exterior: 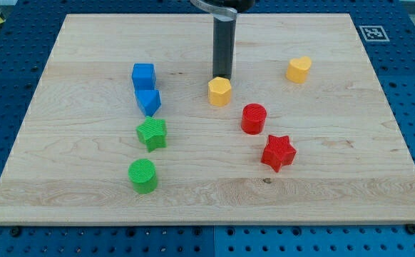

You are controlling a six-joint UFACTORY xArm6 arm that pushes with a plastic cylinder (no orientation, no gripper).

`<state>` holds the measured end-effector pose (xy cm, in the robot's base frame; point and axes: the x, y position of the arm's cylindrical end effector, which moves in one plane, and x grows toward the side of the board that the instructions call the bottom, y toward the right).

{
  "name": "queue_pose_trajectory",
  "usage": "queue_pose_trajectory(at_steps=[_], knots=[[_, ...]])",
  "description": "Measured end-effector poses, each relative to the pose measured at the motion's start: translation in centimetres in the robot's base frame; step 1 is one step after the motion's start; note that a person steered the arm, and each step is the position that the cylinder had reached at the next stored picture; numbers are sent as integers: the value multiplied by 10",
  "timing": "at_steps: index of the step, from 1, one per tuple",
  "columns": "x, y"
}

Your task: Move the blue cube to the blue triangle

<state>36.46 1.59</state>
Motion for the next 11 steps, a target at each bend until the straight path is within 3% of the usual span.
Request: queue_pose_trajectory(at_steps=[3,5,9,11], knots=[[-17,-128],[-59,-176],[1,-179],[6,-164]])
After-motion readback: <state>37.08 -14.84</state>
